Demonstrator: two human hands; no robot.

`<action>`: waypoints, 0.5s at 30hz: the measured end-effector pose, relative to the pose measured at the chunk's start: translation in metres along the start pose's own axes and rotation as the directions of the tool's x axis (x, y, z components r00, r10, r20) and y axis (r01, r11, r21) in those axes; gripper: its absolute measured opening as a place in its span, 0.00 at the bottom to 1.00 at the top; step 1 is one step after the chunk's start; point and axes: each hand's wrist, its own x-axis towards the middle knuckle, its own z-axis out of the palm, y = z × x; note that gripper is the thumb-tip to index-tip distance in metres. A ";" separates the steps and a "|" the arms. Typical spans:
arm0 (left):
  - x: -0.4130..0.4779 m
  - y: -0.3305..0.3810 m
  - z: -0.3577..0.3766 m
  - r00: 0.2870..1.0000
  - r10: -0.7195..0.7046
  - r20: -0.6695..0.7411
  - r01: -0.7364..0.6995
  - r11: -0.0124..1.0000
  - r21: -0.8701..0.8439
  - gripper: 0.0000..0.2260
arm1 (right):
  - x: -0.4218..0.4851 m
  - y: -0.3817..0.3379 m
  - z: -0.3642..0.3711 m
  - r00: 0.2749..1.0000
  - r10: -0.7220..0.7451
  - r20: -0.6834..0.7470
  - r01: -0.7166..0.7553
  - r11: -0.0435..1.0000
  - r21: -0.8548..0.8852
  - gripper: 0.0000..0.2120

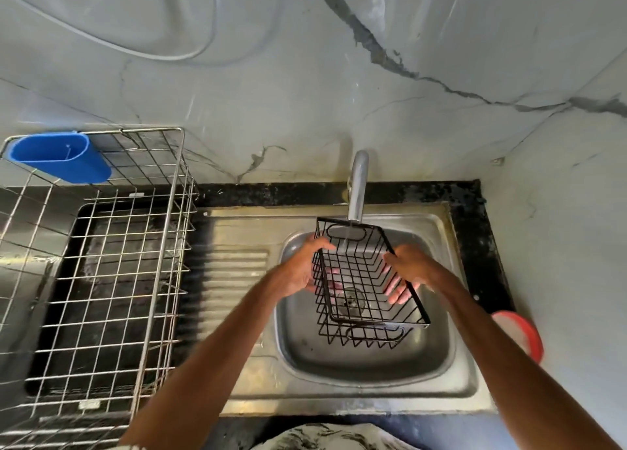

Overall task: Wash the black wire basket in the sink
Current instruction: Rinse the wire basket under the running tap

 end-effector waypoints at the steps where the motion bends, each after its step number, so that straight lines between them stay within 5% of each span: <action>1: -0.001 0.001 0.002 0.999 0.025 -0.045 -0.025 1.000 0.006 0.20 | -0.001 -0.003 0.001 1.000 0.020 0.015 -0.019 0.999 -0.042 0.23; 4: -0.001 0.008 0.000 0.997 -0.014 -0.076 0.016 1.000 0.026 0.17 | -0.005 -0.014 -0.006 0.963 -0.149 -0.226 0.026 0.882 -0.470 0.24; 6: -0.003 0.015 0.000 0.994 -0.066 -0.091 0.071 0.995 0.064 0.16 | -0.001 -0.025 -0.013 0.818 -0.387 -0.425 0.097 0.821 -0.562 0.19; 7: -0.003 0.018 -0.001 0.991 -0.075 -0.107 0.085 0.992 0.092 0.15 | 0.005 -0.031 -0.016 0.773 -0.428 -0.469 0.209 0.869 -0.447 0.17; 9: -0.001 0.021 -0.002 0.987 -0.100 -0.128 0.117 0.985 0.128 0.19 | 0.014 -0.045 -0.016 0.867 -0.327 -0.376 0.394 0.912 0.116 0.12; 11: 0.002 0.024 -0.002 0.983 -0.148 -0.108 0.162 0.978 0.135 0.31 | 0.021 -0.054 -0.006 0.969 -0.241 -0.046 0.226 0.800 0.556 0.12; 13: 0.006 0.027 -0.001 0.977 -0.192 -0.094 0.204 0.969 0.143 0.35 | 0.031 -0.059 0.006 0.968 -0.217 0.130 0.098 0.794 0.600 0.13; 15: 0.002 0.030 0.001 0.980 -0.170 -0.100 0.182 0.975 0.125 0.27 | 0.037 -0.066 0.014 0.962 -0.240 0.128 0.121 0.797 0.592 0.13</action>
